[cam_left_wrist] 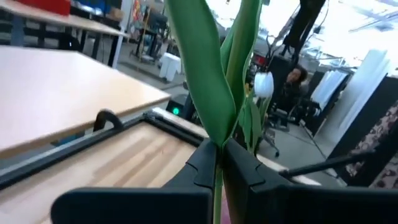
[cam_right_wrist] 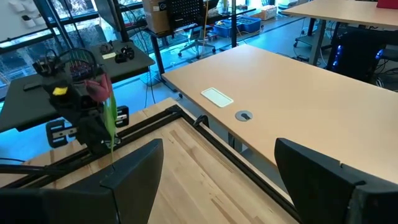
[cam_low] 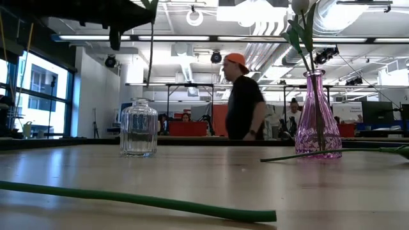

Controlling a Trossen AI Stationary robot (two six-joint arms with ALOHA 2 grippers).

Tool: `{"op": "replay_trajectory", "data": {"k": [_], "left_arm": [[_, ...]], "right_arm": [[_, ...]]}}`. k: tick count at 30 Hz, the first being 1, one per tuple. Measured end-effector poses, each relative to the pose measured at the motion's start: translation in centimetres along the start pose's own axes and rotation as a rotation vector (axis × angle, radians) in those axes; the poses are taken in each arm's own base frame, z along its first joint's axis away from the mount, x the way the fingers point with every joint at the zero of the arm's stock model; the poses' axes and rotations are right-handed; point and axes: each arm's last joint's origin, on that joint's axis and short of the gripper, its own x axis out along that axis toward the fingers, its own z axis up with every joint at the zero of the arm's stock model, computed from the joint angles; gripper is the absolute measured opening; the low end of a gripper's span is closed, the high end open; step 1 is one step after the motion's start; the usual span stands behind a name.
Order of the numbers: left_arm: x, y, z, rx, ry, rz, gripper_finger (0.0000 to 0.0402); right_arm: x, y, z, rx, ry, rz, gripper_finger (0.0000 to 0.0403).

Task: Sort flowers into vase by color
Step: Put the top left red flower into the transparent vase

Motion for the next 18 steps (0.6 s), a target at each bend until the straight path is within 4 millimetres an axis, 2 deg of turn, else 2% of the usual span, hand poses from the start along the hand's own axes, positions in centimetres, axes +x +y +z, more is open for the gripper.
{"op": "replay_trajectory", "data": {"k": [8, 18], "left_arm": [[-0.4, 0.5, -1.7, 0.003, 0.049, 0.01, 0.0], [-0.6, 0.2, -0.7, 0.032, -0.039, -0.016, 0.0]], "right_arm": [[0.0, 0.0, 0.0, 0.0, 0.0, 0.0, 0.0304], [0.0, 0.0, 0.0, 0.024, 0.0, 0.0, 0.0304]]}}
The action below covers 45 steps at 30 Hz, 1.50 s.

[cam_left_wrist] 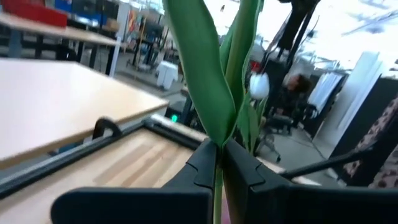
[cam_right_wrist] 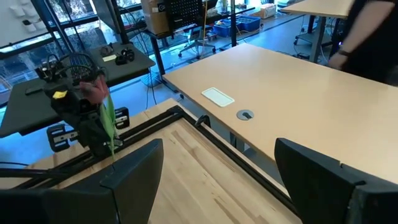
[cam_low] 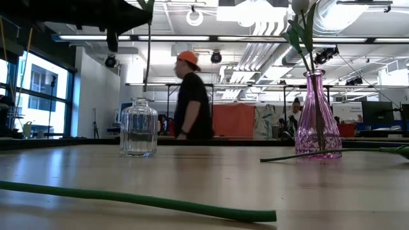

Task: Sort flowers into vase by color
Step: Put the top left red flower into the transparent vase, then put the bottom red flower into the transparent vase

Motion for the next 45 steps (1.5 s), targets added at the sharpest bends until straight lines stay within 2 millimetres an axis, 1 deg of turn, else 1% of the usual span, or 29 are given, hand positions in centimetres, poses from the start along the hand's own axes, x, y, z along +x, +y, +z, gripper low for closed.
{"op": "replay_trajectory", "data": {"k": [3, 8, 15, 18, 22, 28, 35, 40, 45], "left_arm": [[-0.2, 0.0, 0.2, 0.039, -0.002, 0.0, 0.0], [-0.3, 0.2, -0.4, 0.074, 0.055, 0.015, 0.0], [0.1, 0.3, -1.1, 0.063, 0.109, 0.02, 0.0], [0.1, 0.3, -1.2, 0.047, 0.124, 0.003, 0.0008], [-0.1, 0.3, -1.6, 0.032, 0.177, -0.03, 0.0035], [-0.7, 0.4, -2.1, 0.001, 0.279, -0.06, 0.0097], [-2.2, 0.6, -2.5, -0.053, 0.413, -0.108, 0.0162], [-3.6, 0.8, -2.7, -0.079, 0.505, -0.124, 0.0185], [-5.1, 1.0, -2.4, -0.141, 0.55, -0.145, 0.019]], "right_arm": [[0.0, 0.0, 0.0, 0.003, 0.0, 0.0, 0.0304], [0.0, 0.0, 0.0, 0.003, 0.0, 0.0, 0.0304], [0.0, 0.0, 0.0, 0.006, 0.0, 0.0, 0.0304], [0.0, 0.0, 0.0, 0.006, 0.0, 0.0, 0.0304], [0.0, 0.0, 0.0, 0.006, 0.0, 0.0, 0.0304], [0.0, 0.0, 0.0, 0.013, -0.002, 0.001, 0.0304], [0.0, 0.0, 0.0, 0.034, -0.003, 0.001, 0.0304], [0.0, 0.0, 0.1, 0.036, -0.005, 0.002, 0.0304], [0.0, 0.1, 0.3, 0.07, -0.028, 0.01, 0.0304]]}}
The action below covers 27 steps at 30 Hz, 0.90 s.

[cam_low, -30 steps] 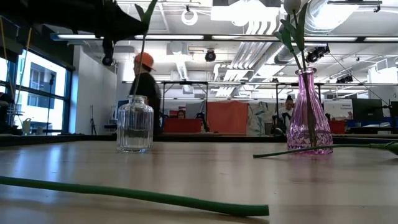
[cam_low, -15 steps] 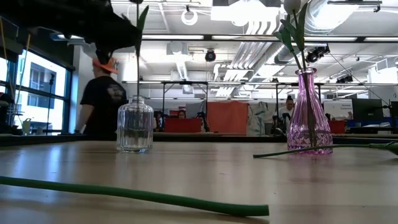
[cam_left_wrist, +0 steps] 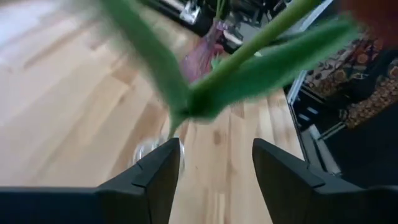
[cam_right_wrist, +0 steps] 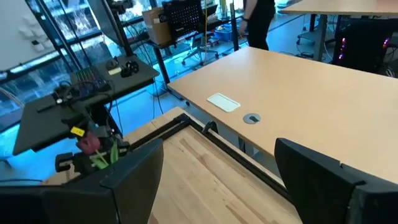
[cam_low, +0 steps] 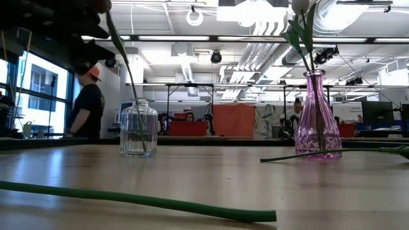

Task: Sort flowers into vase by color
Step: Put the bottom red flower into the transparent vase

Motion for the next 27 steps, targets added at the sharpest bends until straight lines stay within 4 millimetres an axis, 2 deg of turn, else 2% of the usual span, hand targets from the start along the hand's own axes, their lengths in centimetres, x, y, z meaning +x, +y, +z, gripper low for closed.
{"op": "replay_trajectory", "data": {"k": [4, 11, 18, 23, 27], "left_arm": [[-0.9, 0.2, -0.8, -0.054, 0.075, -0.01, 0.0191], [-1.6, 0.2, -2.6, -0.143, 0.313, -0.096, 0.0191], [-2.0, -0.5, -4.1, -0.212, 0.515, -0.201, 0.0191], [-2.1, -1.6, -4.4, -0.224, 0.568, -0.273, 0.0191], [-2.1, -2.6, -4.2, -0.234, 0.538, -0.328, 0.0191]], "right_arm": [[0.0, 0.1, 0.2, 0.01, -0.018, 0.006, 0.0304], [0.3, 0.3, 0.3, 0.046, -0.024, 0.009, 0.0304], [1.6, 1.0, 0.0, 0.098, 0.016, 0.026, 0.0304], [2.1, 1.4, -0.2, 0.111, 0.05, 0.075, 0.0304], [1.8, 1.4, -0.2, 0.17, 0.074, 0.139, 0.0304]]}}
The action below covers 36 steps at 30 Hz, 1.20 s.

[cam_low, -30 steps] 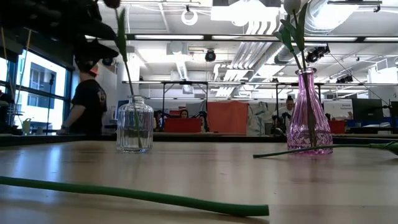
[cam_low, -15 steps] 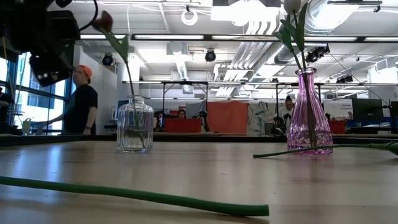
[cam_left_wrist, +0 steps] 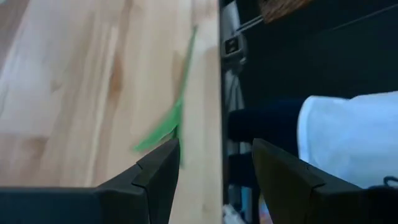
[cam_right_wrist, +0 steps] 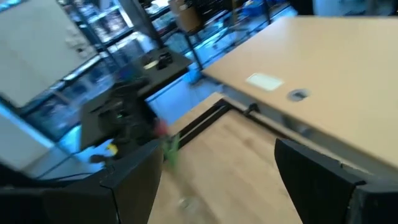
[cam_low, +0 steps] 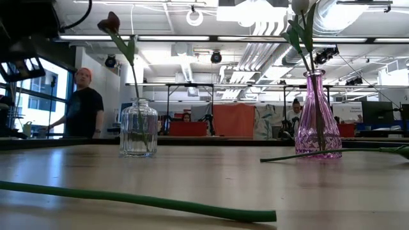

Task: Sort flowers into vase by color
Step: Put the bottom red flower into the transparent vase

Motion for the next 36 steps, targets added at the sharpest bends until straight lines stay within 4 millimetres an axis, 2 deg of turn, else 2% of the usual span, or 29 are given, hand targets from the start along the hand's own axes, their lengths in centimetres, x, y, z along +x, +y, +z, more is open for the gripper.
{"op": "replay_trajectory", "data": {"k": [5, 9, 14, 20, 25, 29, 32, 36], "left_arm": [[0.2, -1.6, 0.6, 0.025, -0.146, -0.06, 0.0191], [0.1, -2.6, 1.2, 0.031, -0.299, -0.085, 0.0191], [0.9, -3.4, 1.7, -0.066, -0.402, -0.098, 0.0191], [3.8, -4.7, 1.6, -0.187, -0.282, -0.065, 0.0178], [6.4, -8.4, 1.5, -0.186, -0.168, -0.141, 0.0164], [7.3, -11.1, 1.1, -0.158, -0.15, -0.237, 0.0161], [7.2, -12.0, 0.8, -0.138, -0.181, -0.258, 0.0161], [6.2, -12.1, 0.7, -0.058, -0.214, -0.25, 0.0161]], "right_arm": [[-0.3, 0.5, -0.3, 0.025, 0.071, 0.13, 0.0304], [0.9, 1.6, -2.2, 0.035, 0.213, 0.242, 0.0304], [2.5, 3.1, -6.9, 0.059, 0.48, 0.353, 0.0304], [4.1, 5.6, -13.5, 0.034, 0.648, 0.492, 0.0304], [4.6, 7.6, -18.5, 0.123, 0.68, 0.689, 0.0304], [4.5, 8.9, -22.0, 0.268, 0.678, 0.765, 0.0304], [4.7, 9.8, -24.5, 0.354, 0.66, 0.73, 0.0304], [6.0, 12.0, -27.1, 0.402, 0.66, 0.674, 0.0304]]}}
